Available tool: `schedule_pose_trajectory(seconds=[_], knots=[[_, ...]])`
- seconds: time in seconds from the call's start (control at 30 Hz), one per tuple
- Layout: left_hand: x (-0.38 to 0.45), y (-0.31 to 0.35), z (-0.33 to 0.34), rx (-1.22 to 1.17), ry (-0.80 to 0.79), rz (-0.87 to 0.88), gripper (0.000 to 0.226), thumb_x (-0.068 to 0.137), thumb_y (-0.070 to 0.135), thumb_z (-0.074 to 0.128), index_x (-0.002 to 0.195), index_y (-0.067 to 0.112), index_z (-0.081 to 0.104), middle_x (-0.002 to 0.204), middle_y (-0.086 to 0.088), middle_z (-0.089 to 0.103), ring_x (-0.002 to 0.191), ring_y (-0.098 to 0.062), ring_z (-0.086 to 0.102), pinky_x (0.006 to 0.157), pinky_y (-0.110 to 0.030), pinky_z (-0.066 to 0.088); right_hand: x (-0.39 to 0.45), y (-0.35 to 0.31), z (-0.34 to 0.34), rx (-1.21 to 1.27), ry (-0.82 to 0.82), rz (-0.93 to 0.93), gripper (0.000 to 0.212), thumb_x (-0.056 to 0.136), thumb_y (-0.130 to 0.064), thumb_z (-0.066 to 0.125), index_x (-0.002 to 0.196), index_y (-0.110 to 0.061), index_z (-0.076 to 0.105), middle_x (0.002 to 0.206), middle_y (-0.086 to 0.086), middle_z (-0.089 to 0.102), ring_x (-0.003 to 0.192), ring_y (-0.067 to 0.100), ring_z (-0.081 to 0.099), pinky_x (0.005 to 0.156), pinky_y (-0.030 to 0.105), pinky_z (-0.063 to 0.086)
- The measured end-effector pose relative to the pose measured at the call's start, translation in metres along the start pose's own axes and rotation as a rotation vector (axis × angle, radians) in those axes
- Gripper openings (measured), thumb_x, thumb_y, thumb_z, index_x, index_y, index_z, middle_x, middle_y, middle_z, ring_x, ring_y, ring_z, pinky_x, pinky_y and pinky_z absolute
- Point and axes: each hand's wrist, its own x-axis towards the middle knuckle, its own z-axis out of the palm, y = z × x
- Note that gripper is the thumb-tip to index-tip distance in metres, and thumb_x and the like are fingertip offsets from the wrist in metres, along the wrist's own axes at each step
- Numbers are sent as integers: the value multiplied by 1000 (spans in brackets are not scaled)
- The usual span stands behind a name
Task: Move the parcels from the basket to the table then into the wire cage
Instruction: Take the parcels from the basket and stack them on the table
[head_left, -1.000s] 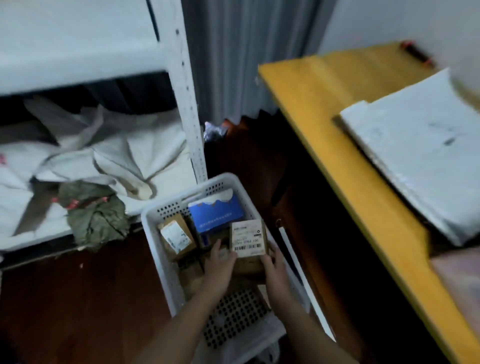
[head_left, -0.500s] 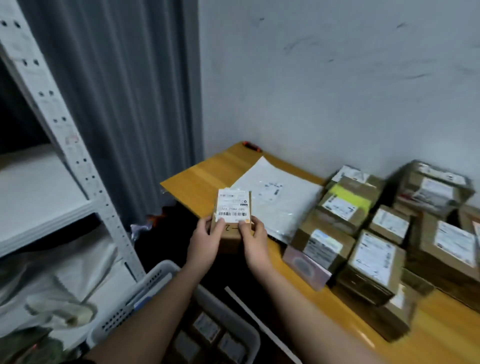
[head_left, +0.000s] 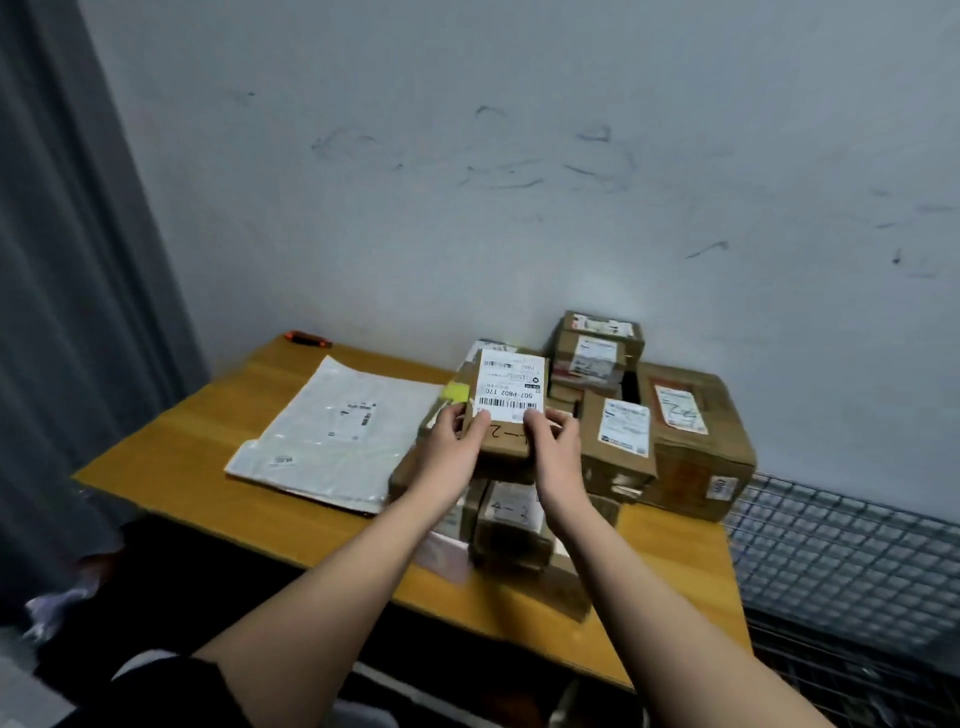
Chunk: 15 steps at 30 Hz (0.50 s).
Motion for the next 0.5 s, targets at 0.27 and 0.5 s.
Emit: schedule_pose_trajectory(seconds=[0.27, 0.5], knots=[[-7, 12, 100, 205, -207, 40, 45, 90, 47, 55, 127, 20, 52, 118, 1, 61, 108, -20, 58, 96, -36, 45, 22, 31, -112, -33, 119, 90, 51, 89, -40, 59, 133, -21, 42, 122, 3, 36, 110, 21, 47, 106, 44, 39], [-19, -13, 118, 608, -242, 252, 45, 90, 53, 49, 123, 23, 57, 119, 7, 61, 109, -13, 55, 92, -30, 45, -2, 85, -141, -56, 158, 115, 36, 91, -40, 60, 120, -28, 42, 127, 4, 39, 110, 15, 47, 103, 42, 42]])
